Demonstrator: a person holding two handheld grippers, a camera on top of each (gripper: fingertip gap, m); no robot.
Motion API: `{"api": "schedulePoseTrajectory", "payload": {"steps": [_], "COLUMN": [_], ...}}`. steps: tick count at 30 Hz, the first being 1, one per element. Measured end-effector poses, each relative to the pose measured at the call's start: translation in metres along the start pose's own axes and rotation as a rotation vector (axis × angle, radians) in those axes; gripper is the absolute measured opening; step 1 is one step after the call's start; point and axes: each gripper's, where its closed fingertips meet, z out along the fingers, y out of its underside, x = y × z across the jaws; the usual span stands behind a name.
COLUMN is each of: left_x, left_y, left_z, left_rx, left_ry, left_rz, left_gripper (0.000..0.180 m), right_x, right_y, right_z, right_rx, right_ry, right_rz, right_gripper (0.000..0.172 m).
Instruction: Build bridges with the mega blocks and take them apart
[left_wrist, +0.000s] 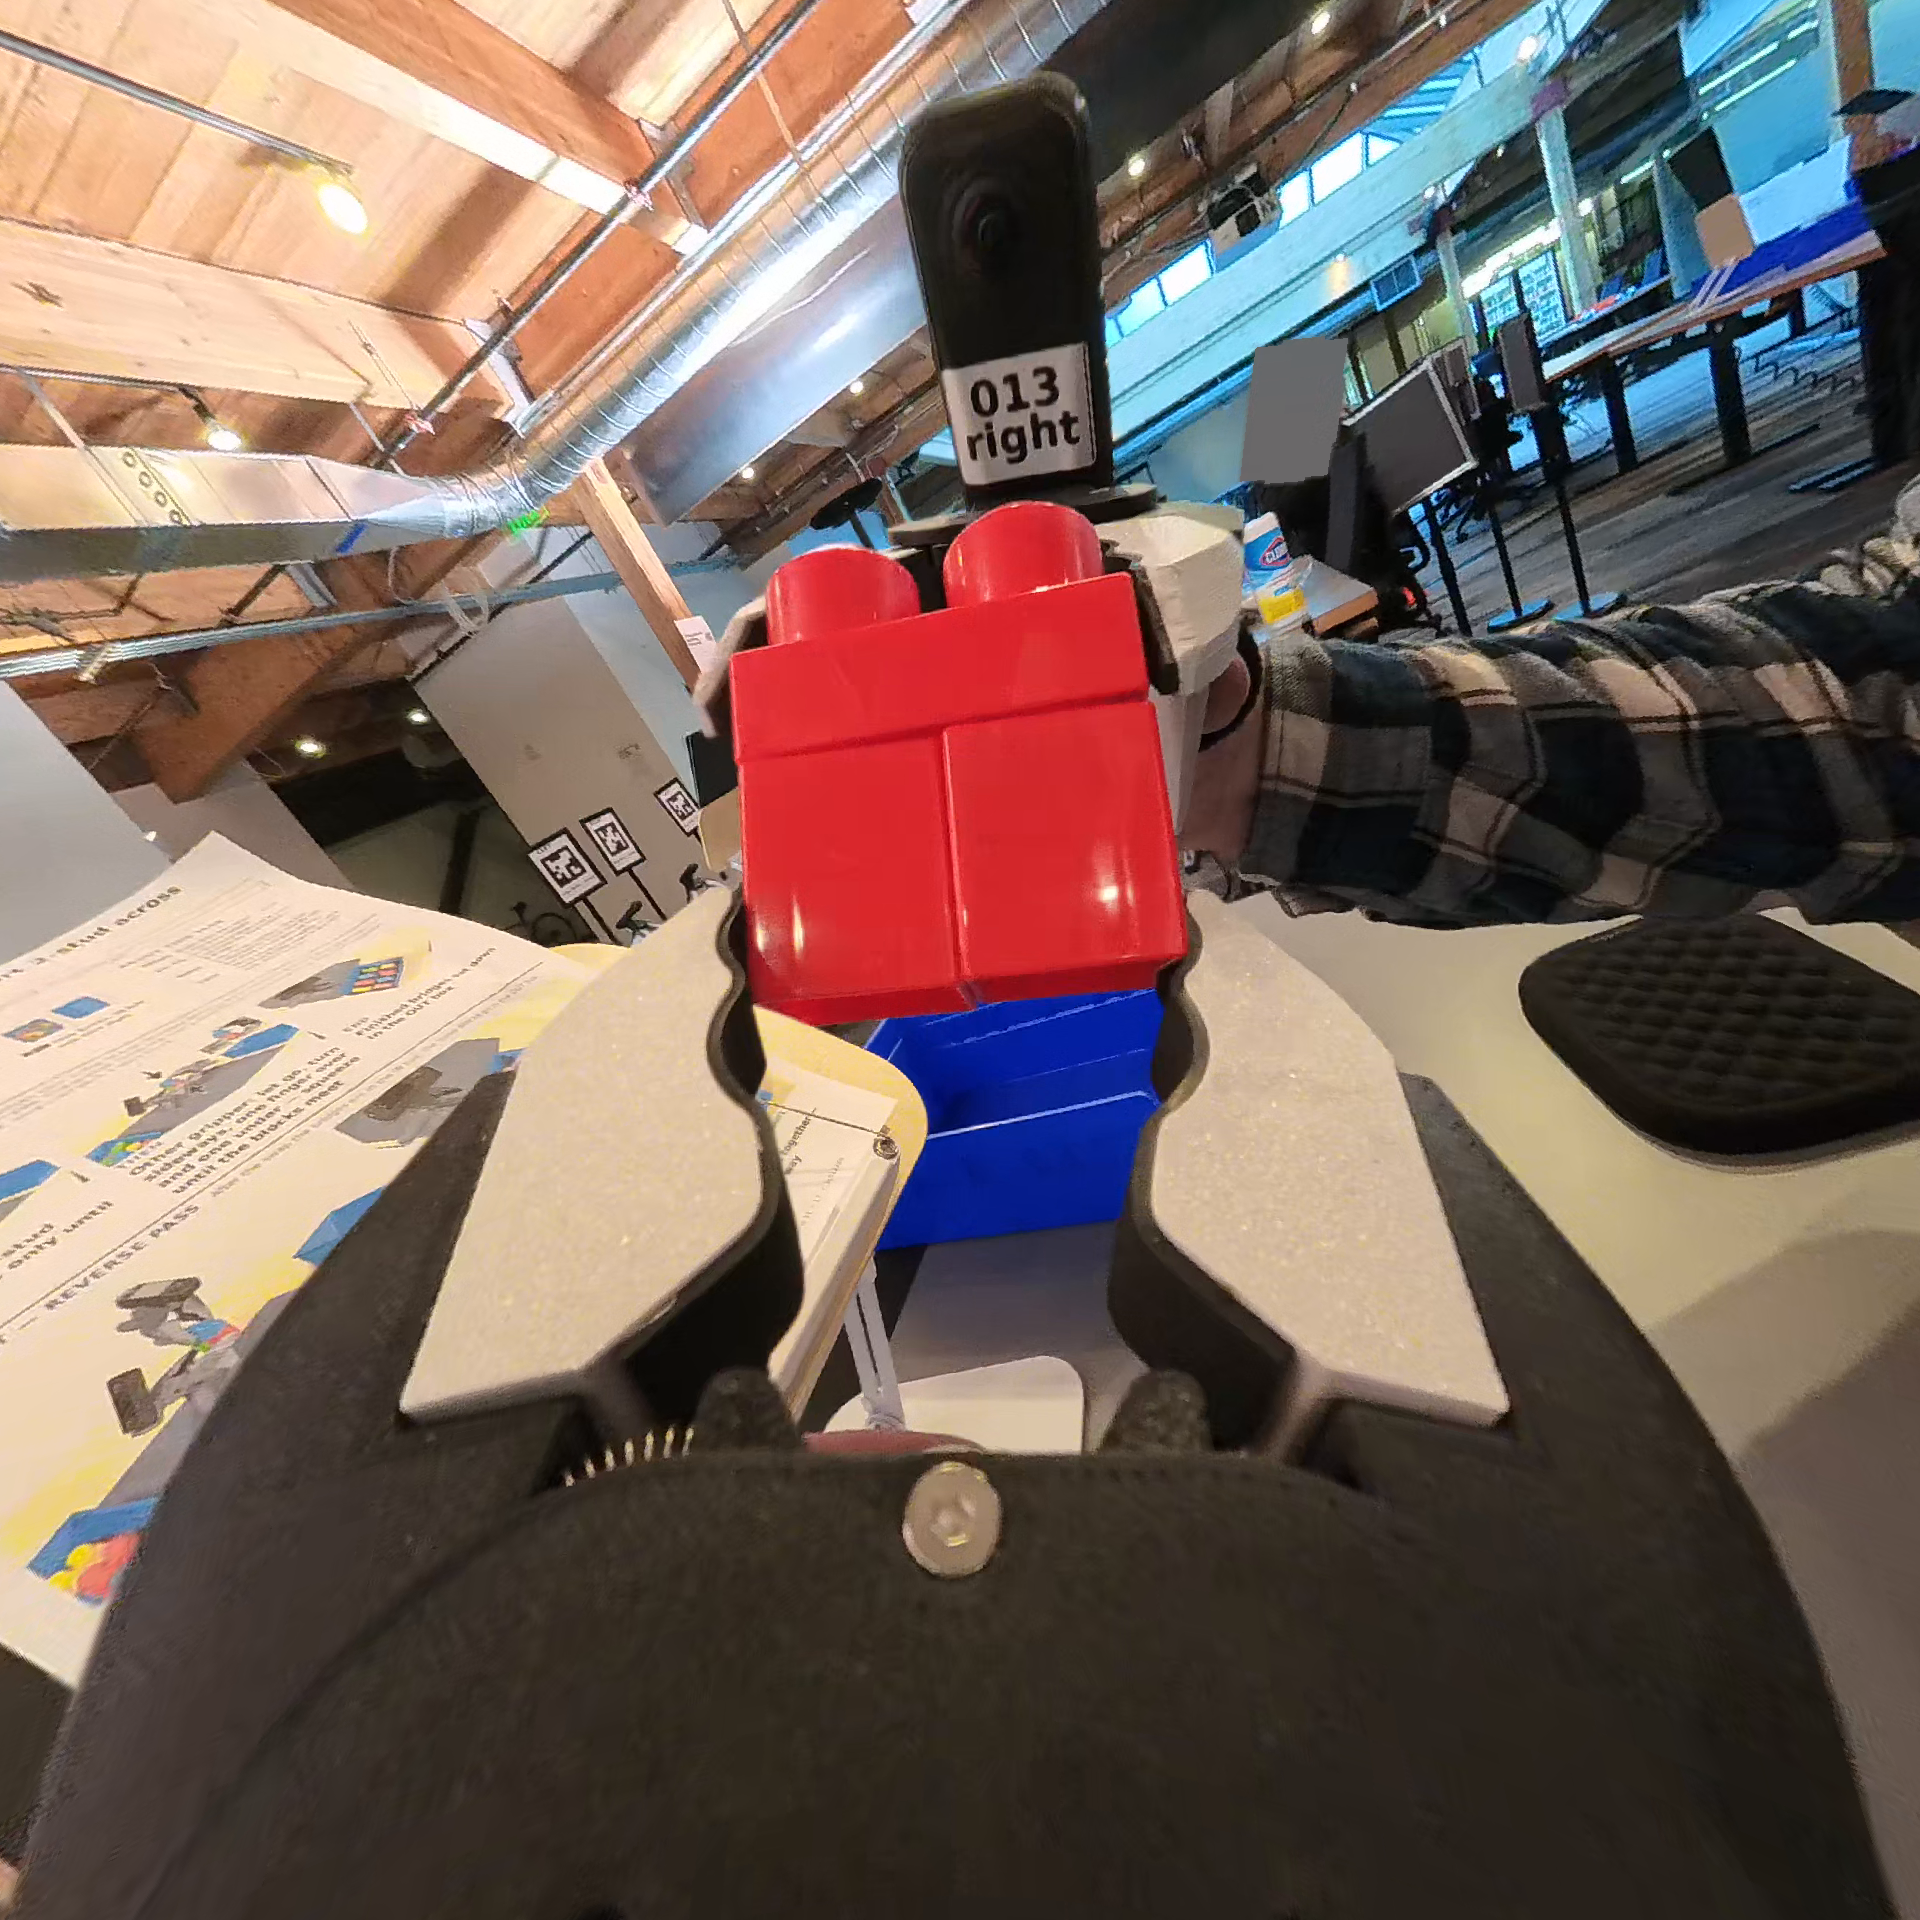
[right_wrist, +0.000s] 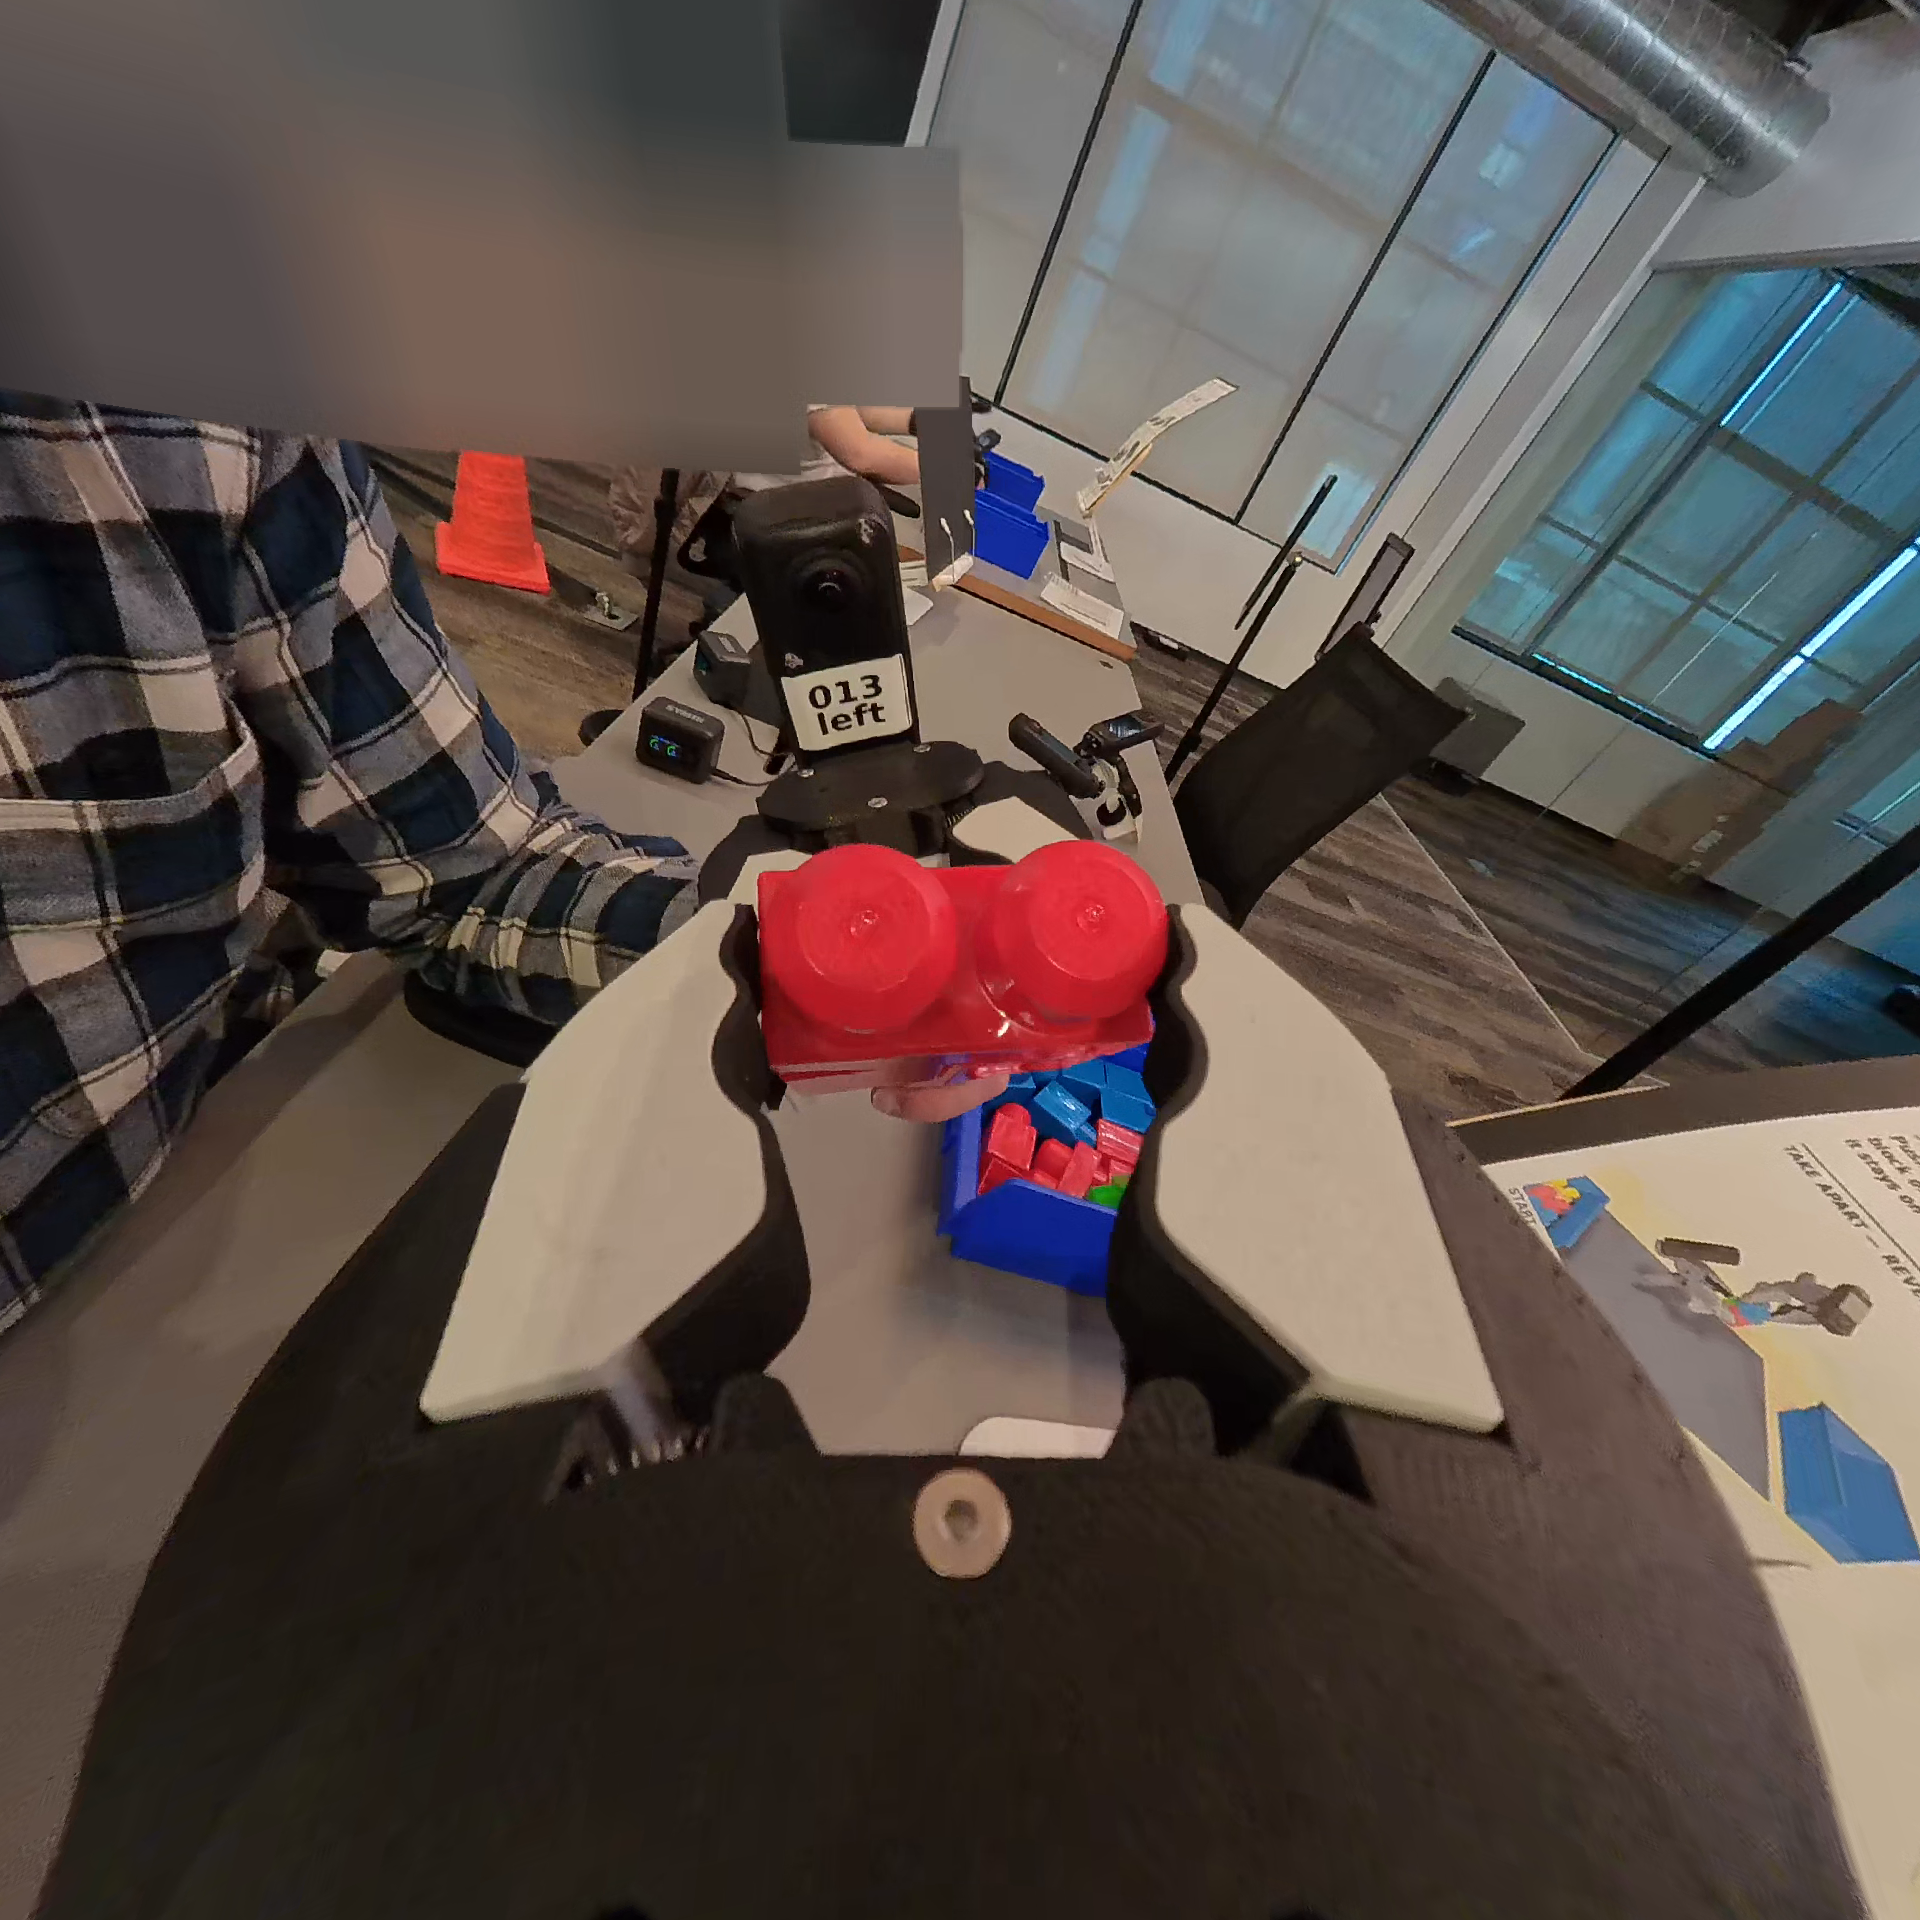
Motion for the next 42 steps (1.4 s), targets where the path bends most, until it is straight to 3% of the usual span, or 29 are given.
{"api": "schedulePoseTrajectory", "payload": {"steps": [5,8,12,30,33,34,37,39,40,42], "left_x": [-0.004,-0.008,-0.007,-0.003,-0.008,-0.016,-0.032,-0.030,-0.027,-0.021], "left_y": [-0.001,0.000,0.002,0.010,0.009,0.009,0.017,0.022,0.024,0.027], "left_z": [0.000,0.000,-0.003,-0.002,-0.002,-0.003,-0.007,-0.005,-0.003,0.001], "left_rx": [0.017,-0.008,-0.056,-0.149,-0.154,-0.158,-0.265,-0.320,-0.329,-0.344], "left_ry": [-0.023,-0.053,-0.047,-0.041,-0.068,-0.126,-0.267,-0.279,-0.266,-0.248], "left_rz": [-0.022,0.008,0.082,0.157,0.159,0.185,0.370,0.476,0.496,0.533], "left_gripper": [0.073,0.073,0.073,0.073,0.073,0.073,0.073,0.073,0.073,0.073], "right_x": [0.006,0.006,0.003,0.001,0.009,0.016,0.023,0.018,0.015,0.015], "right_y": [0.000,-0.005,-0.005,0.009,0.007,0.005,0.015,0.031,0.036,0.046], "right_z": [-0.001,-0.005,-0.010,-0.014,-0.016,-0.019,-0.021,-0.012,-0.007,-0.003], "right_rx": [0.003,-0.006,-0.052,-0.210,-0.176,-0.153,-0.143,-0.197,-0.204,-0.224], "right_ry": [0.042,0.081,0.081,0.049,0.093,0.137,0.208,0.210,0.201,0.204], "right_rz": [0.015,-0.040,-0.090,-0.133,-0.066,-0.010,0.186,0.296,0.327,0.395], "right_gripper": [0.075,0.086,0.068,0.068,0.068,0.079,0.082,0.084,0.078,0.049]}}
